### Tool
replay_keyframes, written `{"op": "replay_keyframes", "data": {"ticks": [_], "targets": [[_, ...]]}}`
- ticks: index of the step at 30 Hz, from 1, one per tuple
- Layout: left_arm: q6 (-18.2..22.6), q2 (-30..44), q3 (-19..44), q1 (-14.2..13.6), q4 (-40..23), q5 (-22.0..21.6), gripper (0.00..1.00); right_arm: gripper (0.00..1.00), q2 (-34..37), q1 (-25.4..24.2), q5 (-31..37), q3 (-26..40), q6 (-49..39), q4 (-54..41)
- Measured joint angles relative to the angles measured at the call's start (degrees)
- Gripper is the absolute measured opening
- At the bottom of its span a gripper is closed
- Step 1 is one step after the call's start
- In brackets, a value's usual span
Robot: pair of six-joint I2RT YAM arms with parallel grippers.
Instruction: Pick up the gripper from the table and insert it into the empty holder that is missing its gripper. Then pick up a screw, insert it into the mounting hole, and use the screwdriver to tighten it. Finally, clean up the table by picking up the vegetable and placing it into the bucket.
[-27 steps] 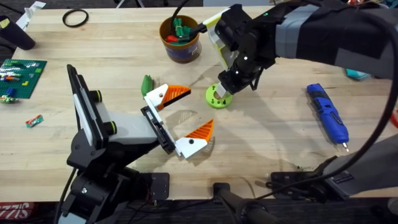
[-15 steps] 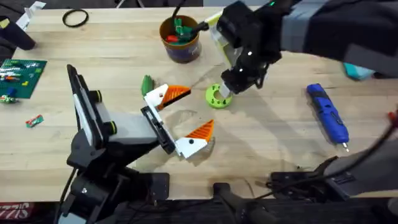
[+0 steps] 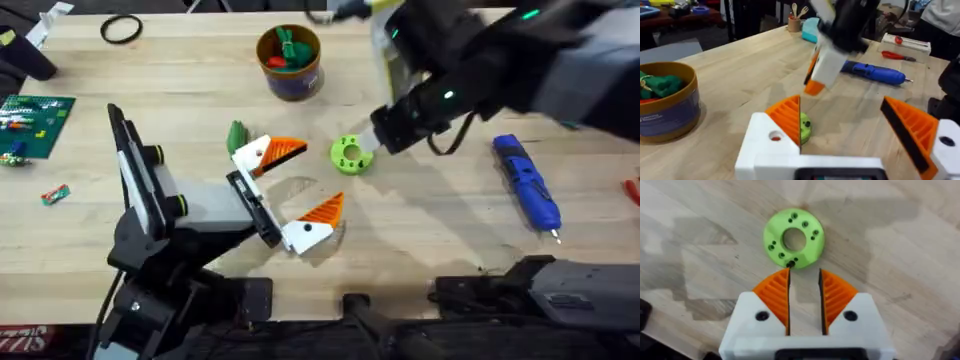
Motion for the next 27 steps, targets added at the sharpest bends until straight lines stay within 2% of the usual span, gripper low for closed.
{"op": "replay_keyframes", "data": {"ticks": [13, 15, 27], "targets": [[0.00, -0.02, 0.00, 0.00, 0.00, -0.02, 0.986, 0.312, 6.98, 2.93, -0.79, -1.05, -1.09, 2.98], [0.00, -0.02, 0.00, 0.00, 0.00, -0.02, 0.986, 0.312, 10.08, 4.00, -0.79, -1.05, -1.07, 3.54], [0.00, -0.02, 0.00, 0.00, 0.00, -0.02, 0.986, 0.312, 11.12, 5.18, -0.78, -1.05, -1.07, 3.50]]}}
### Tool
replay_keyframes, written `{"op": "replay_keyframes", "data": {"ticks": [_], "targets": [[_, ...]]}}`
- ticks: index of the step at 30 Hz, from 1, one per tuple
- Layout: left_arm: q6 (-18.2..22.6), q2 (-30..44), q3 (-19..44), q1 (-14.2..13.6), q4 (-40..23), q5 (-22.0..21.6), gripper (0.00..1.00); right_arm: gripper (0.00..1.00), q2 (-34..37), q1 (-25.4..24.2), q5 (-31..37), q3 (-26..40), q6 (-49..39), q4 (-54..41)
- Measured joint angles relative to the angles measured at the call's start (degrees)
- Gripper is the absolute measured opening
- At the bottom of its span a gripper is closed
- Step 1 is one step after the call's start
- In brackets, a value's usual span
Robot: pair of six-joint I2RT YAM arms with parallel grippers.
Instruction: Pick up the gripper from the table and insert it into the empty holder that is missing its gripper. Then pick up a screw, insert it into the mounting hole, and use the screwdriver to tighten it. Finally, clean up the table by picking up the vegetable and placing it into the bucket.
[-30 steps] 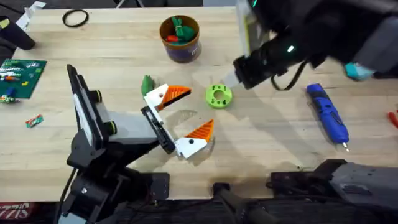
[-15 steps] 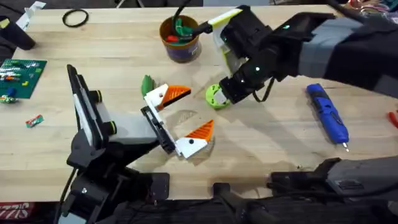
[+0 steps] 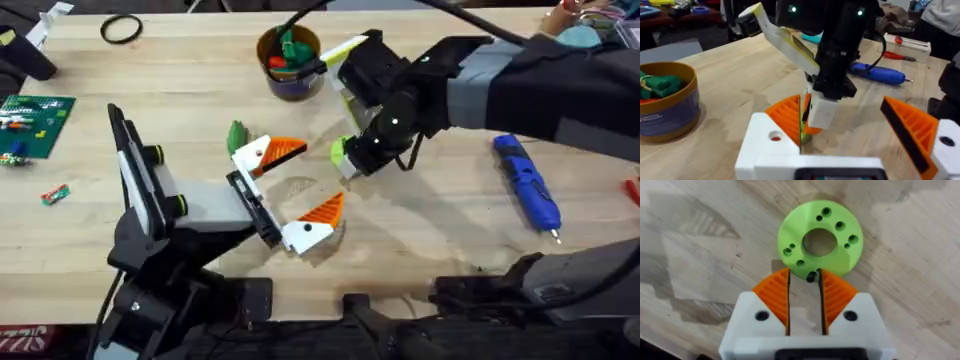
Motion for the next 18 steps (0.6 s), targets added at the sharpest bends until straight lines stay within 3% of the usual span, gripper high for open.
{"op": "replay_keyframes", "data": {"ticks": [5, 9, 13, 18], "targets": [[0.00, 0.00, 0.00, 0.00, 0.00, 0.00, 0.986, 0.311, 0.21, 0.00, 0.69, 0.00, 0.00, -1.10], [0.00, 0.02, 0.00, 0.00, 0.00, 0.00, 0.986, 0.093, 0.29, 0.00, 1.09, -0.01, -0.05, -0.33], [0.00, 0.02, 0.00, 0.00, 0.00, 0.02, 0.986, 0.011, 0.29, 0.00, 1.33, 0.00, -0.01, 0.02], [0.00, 0.00, 0.00, 0.00, 0.00, 0.00, 0.986, 0.004, 0.29, 0.00, 1.33, 0.00, 0.00, 0.04]]}}
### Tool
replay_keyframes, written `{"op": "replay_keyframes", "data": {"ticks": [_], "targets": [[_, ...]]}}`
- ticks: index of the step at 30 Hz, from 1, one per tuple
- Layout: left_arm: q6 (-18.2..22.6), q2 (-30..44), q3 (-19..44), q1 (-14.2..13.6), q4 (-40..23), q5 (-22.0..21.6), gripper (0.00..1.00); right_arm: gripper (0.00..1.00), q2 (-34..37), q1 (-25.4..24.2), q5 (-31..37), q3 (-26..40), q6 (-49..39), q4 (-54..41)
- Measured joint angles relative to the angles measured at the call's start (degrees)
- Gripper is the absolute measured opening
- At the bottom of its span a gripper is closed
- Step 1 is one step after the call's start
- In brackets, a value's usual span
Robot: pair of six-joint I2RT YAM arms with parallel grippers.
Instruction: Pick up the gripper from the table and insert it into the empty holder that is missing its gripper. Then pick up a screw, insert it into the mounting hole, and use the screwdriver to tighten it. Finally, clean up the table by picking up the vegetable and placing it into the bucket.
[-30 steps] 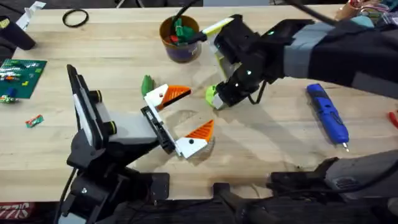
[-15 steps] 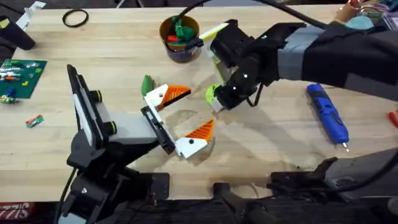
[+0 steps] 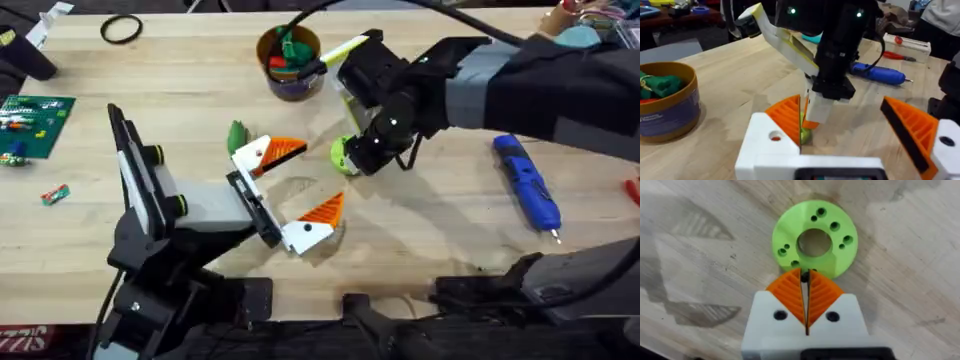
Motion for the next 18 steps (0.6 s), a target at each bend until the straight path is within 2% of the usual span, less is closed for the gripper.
{"op": "replay_keyframes", "data": {"ticks": [5, 9, 13, 18], "targets": [[0.00, 0.00, 0.00, 0.00, 0.00, 0.00, 0.986, 0.003, 0.00, -0.10, 0.00, 0.00, 0.00, -0.28], [0.00, 0.00, 0.00, 0.00, 0.00, 0.02, 0.986, 0.003, -0.06, -0.82, -0.02, 1.42, 0.00, -3.98], [0.00, 0.02, 0.00, 0.00, 0.00, 0.00, 0.986, 0.003, -1.38, -2.08, 0.00, 5.88, -0.27, -10.22], [0.00, 0.00, 0.00, 0.00, 0.00, 0.00, 0.986, 0.003, -5.62, -3.01, 0.00, 11.86, -0.82, -11.87]]}}
